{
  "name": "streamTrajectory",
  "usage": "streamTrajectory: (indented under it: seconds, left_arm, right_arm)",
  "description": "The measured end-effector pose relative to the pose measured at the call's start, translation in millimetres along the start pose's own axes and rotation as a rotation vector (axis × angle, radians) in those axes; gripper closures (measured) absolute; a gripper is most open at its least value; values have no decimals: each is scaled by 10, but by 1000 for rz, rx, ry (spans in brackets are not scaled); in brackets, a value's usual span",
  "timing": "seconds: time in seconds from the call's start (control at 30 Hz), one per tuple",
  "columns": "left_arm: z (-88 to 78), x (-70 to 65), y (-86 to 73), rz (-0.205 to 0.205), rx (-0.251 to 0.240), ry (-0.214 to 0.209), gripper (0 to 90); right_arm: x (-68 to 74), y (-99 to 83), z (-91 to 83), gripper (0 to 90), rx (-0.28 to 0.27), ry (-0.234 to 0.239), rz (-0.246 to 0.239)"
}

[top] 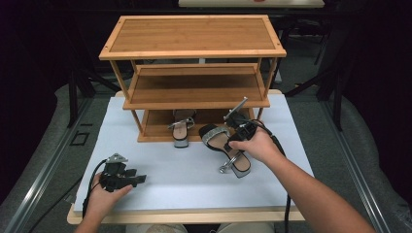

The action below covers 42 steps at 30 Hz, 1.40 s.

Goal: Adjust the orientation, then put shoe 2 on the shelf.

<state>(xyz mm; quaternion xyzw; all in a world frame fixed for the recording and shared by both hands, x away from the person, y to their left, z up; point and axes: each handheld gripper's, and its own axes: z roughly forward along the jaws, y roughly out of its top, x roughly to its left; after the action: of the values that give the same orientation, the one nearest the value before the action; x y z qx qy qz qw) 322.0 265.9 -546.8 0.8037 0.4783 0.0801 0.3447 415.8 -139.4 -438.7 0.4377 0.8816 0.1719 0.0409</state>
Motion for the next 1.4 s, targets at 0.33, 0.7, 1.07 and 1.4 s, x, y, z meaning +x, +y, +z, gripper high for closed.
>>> streamTrajectory:
  seconds: [0.33, 0.7, 1.07, 1.4]
  left_arm:
    - [15, -7, 11, -9, -2, -10, 457]
    - [28, -9, 17, -17, -7, -13, 457]
    - [44, -10, 16, -17, -2, -17, 456]
    - [58, 7, 15, -18, 0, -20, 456]
  right_arm:
    - [-146, -613, -372, 438, -104, -49, -68]
    - [-139, -1195, 35, 418, -119, -25, -63]
    - [-155, -1344, 374, 419, -202, 11, -52]
    - [-32, -1248, 546, 400, -272, 97, -66]
